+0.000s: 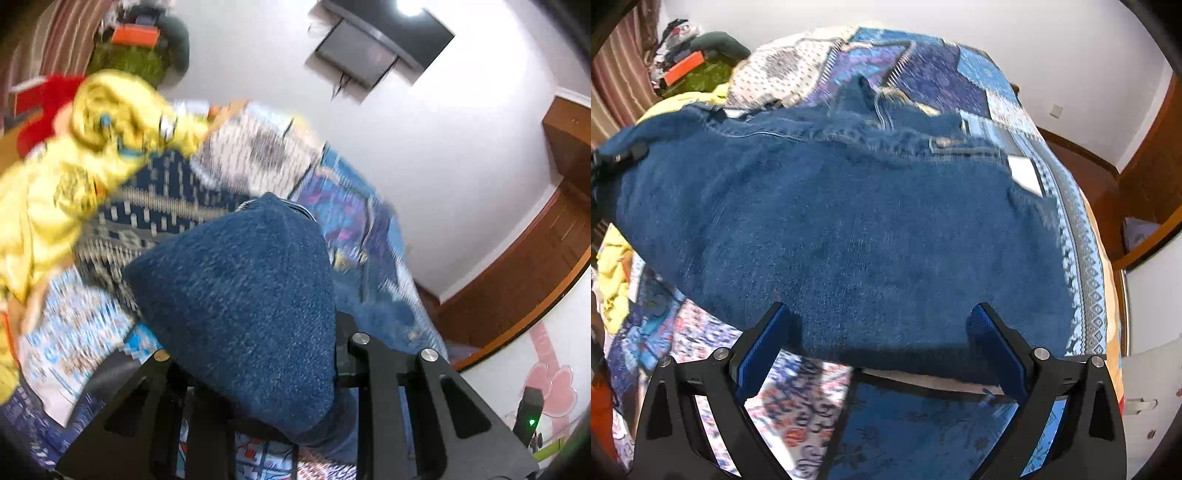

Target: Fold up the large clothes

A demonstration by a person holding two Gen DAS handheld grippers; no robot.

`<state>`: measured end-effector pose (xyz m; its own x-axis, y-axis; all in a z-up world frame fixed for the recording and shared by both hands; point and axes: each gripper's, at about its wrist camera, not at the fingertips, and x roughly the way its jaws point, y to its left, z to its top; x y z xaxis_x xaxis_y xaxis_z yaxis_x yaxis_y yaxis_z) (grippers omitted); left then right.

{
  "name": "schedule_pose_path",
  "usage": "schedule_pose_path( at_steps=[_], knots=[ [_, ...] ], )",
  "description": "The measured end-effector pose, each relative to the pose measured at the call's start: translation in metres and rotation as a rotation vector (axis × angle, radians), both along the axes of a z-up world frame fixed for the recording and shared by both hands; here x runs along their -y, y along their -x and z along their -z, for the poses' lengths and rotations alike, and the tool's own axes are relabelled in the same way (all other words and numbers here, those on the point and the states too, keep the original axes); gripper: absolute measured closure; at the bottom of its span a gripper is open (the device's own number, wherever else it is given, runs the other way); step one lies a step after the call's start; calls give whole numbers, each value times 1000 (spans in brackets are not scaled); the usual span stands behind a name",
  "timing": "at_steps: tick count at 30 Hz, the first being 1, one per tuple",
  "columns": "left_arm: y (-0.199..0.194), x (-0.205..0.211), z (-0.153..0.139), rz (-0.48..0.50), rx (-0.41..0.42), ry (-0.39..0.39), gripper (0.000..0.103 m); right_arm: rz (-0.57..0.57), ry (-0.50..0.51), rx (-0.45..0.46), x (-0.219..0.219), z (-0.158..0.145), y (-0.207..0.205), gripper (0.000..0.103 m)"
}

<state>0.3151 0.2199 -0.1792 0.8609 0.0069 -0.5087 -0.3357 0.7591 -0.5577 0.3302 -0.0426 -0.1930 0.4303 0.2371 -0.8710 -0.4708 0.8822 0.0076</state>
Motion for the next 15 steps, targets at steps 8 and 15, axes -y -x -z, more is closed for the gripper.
schedule_pose_path(
  at_steps=[8,15],
  knots=[
    [33,-12,-50,-51,66,-139,80,-71,-161,-27,-62,-21,-6,6],
    [27,-23,-26,-20,-28,-177,80,-204,-98,-106,-138,17,-1,6]
  ],
)
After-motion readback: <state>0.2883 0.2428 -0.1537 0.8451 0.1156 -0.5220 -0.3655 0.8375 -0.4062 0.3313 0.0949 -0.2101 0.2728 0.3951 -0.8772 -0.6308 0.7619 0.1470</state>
